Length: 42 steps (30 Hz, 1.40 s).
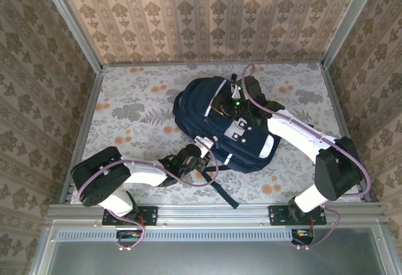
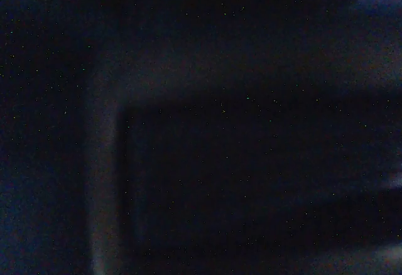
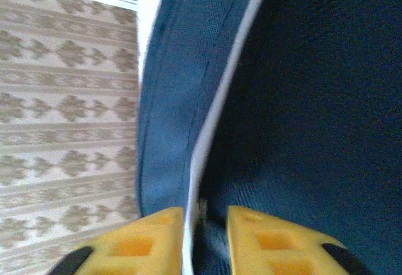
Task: Pack the student bag
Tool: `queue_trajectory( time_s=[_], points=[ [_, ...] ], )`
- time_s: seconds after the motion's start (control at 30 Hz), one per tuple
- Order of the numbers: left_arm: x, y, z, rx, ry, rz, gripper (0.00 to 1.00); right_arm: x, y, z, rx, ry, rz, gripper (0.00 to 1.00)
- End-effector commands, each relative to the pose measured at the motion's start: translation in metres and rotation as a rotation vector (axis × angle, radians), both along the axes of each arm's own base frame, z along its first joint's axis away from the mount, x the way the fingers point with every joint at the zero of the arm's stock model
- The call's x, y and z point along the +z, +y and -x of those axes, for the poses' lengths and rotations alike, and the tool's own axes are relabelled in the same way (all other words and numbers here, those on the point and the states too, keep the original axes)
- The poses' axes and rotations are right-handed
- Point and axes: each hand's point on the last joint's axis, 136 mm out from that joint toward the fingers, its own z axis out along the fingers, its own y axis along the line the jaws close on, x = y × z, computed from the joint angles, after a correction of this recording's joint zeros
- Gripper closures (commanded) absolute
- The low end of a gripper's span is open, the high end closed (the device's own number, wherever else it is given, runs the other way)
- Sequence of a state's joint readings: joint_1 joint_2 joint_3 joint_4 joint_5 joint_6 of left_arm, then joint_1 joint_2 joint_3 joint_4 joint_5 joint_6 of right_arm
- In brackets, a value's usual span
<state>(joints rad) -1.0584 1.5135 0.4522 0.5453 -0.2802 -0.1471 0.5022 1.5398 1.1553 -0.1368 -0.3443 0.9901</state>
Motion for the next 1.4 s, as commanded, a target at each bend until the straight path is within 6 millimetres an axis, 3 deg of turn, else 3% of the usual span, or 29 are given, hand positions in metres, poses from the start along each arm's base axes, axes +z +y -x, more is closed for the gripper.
queue_trajectory(
  time_s=[0.0,0.17,0.27,0.4,0.5,0.6,0.67,0.73,0.9,0.97,1.03,1.37],
  points=[
    [0.002,0.007,0.008,0.01,0.063,0.019,1.0,-0.025,-0.024,0.011,-0.001,0.001,0.264,0.66],
    [-0.005,0.015,0.02,0.025,0.151,0.062,1.0,-0.025,-0.067,0.024,-0.146,-0.014,0.426,0.52],
    [-0.011,0.01,0.03,0.002,0.221,0.082,1.0,-0.006,-0.083,0.041,-0.248,-0.033,0.366,0.55],
    [-0.016,0.0,0.036,-0.008,0.308,0.117,1.0,0.006,-0.079,0.076,-0.313,-0.014,0.186,0.63],
    [-0.016,-0.011,0.038,-0.019,0.381,0.151,1.0,-0.007,-0.076,0.109,-0.358,0.049,0.112,0.66],
    [-0.01,-0.027,0.042,-0.054,0.448,0.184,1.0,-0.04,-0.083,0.142,-0.461,0.167,0.026,0.67],
    [-0.004,-0.04,0.045,-0.086,0.483,0.203,1.0,-0.059,-0.084,0.157,-0.514,0.223,-0.054,0.65],
    [0.004,-0.055,0.046,-0.121,0.513,0.233,1.0,-0.066,-0.084,0.167,-0.541,0.231,-0.096,0.61],
    [0.019,-0.087,0.053,-0.207,0.539,0.243,1.0,-0.086,-0.096,0.171,-0.621,0.223,-0.113,0.48],
    [0.022,-0.094,0.057,-0.229,0.534,0.233,1.0,-0.098,-0.1,0.17,-0.658,0.229,-0.133,0.36],
    [0.024,-0.096,0.059,-0.237,0.532,0.231,1.0,-0.102,-0.099,0.166,-0.673,0.215,-0.154,0.31],
    [0.022,-0.091,0.061,-0.228,0.532,0.222,1.0,-0.106,-0.088,0.148,-0.69,0.184,-0.185,0.37]
  ],
)
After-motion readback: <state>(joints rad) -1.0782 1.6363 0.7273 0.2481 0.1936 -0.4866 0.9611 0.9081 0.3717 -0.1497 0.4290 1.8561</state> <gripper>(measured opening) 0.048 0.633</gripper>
